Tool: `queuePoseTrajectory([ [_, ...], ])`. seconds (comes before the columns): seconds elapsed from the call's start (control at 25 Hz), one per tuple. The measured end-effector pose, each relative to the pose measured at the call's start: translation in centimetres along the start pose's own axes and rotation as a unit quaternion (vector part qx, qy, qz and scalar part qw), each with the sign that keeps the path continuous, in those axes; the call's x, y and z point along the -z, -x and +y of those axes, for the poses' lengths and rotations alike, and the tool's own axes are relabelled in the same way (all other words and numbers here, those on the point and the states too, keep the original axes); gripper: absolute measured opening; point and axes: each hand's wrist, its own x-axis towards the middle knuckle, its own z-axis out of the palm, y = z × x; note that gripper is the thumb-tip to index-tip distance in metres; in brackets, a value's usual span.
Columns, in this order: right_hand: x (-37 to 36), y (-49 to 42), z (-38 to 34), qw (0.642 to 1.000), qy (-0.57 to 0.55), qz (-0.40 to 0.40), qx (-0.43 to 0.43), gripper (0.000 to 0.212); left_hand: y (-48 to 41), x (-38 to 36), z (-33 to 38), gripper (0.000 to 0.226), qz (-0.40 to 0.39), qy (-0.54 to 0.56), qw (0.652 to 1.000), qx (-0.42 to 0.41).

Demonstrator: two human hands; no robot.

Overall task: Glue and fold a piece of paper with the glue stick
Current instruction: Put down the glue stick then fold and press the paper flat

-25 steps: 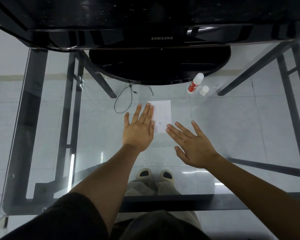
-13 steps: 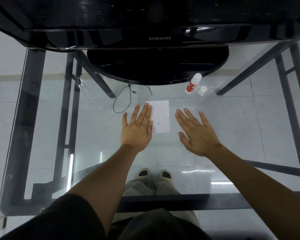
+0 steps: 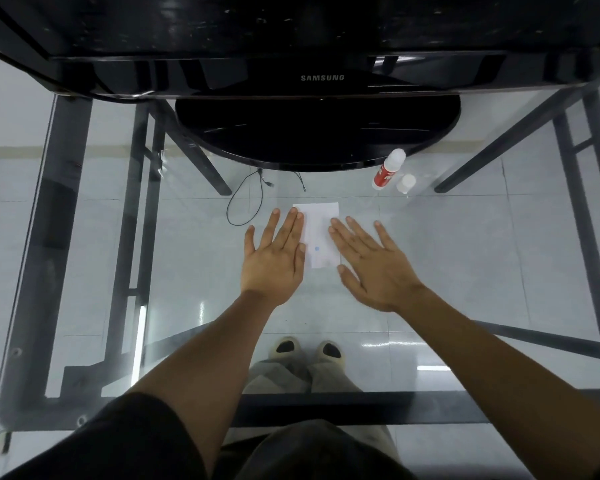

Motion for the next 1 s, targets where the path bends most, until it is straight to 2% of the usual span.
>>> queuePoseTrajectory([
  [0.08,-0.3,-0.4,-0.8,1.0,0.006,-0.019,0.019,0.063,0.0,0.1,0.0,0.054,-0.003,-0.001,1.0,-0.001],
  [0.28,-0.1,-1.3,0.7,0.995,-0.014,0.032,-0.091,0.063,-0.1,0.2,0.1,0.054,-0.004,0.0,1.0,-0.001],
  [0.36,-0.1,-1.8,-0.5,0.997,-0.022,0.047,-0.055,0.062,0.0,0.2,0.0,0.054,-0.005,-0.002,1.0,-0.001],
  [0.48,-0.6,-2.3,-1.6,1.0,-0.003,0.02,-0.009,0.059,0.0,0.2,0.0,0.054,-0.007,-0.012,1.0,-0.005],
  [0.68,0.0,-3.7,0.5,0.991,-0.025,0.048,-0.126,0.06,0.0,0.3,0.1,0.053,-0.005,0.002,1.0,-0.001],
  [0.8,0.0,-3.7,-0.7,0.995,0.002,0.079,-0.057,0.058,0.0,0.4,0.1,0.053,-0.006,0.007,1.0,-0.001],
  [0.88,-0.6,-3.3,-1.3,0.998,0.024,0.059,-0.022,0.056,0.0,0.4,0.1,0.054,-0.006,0.004,1.0,-0.002],
  [1.0,-1.2,-3.5,-1.0,0.997,0.023,0.029,-0.06,0.057,-0.1,0.3,0.0,0.055,-0.008,-0.004,1.0,-0.001],
])
